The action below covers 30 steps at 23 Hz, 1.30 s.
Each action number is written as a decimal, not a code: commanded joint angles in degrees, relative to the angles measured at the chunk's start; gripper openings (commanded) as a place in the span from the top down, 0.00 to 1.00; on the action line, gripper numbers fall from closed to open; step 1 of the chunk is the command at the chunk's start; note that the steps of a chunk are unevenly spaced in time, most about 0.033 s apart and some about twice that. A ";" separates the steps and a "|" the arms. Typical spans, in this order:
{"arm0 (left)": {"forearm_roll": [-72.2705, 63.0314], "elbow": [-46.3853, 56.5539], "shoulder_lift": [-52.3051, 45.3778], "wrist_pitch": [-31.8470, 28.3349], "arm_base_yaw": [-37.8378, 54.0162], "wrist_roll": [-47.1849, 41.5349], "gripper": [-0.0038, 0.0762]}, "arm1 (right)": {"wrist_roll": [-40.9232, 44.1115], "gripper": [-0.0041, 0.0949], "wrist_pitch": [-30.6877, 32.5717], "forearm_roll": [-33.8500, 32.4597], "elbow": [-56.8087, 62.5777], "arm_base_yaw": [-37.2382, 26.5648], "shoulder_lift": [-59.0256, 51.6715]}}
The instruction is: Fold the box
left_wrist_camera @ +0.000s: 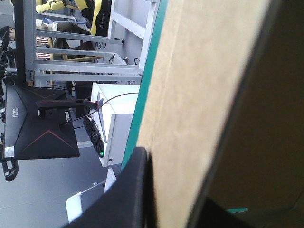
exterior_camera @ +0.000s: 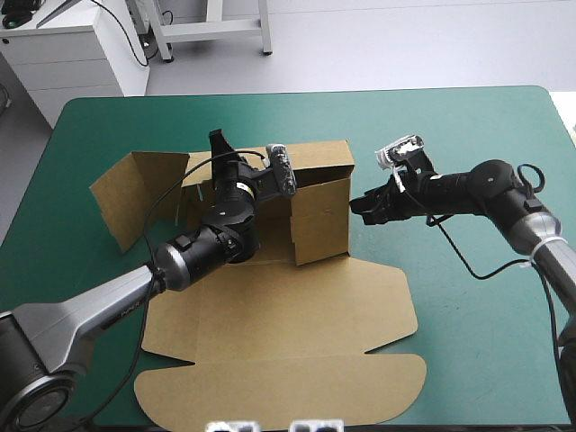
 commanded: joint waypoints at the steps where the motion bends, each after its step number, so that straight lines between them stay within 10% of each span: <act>1: -1.59 -1.24 -1.85 -0.93 -0.12 -1.85 0.95 | -2.32 0.35 2.73 4.69 -0.84 -0.26 -2.46; 10: -1.36 -1.24 -1.85 -0.93 -0.12 -1.85 0.95 | -7.96 0.35 1.01 11.39 3.23 0.29 -2.46; 14: -1.23 -1.24 -1.85 -0.81 -0.12 -1.85 0.95 | -9.62 0.41 -8.91 10.09 3.28 6.34 -2.46; 27: -1.88 -1.24 -1.85 0.49 -0.12 -1.85 0.95 | 20.29 0.58 -35.20 -18.35 3.28 14.60 -3.44; 30: -2.00 -1.24 -1.85 0.49 -0.12 -1.85 0.95 | 23.31 0.80 -34.25 -22.48 3.28 14.60 -3.69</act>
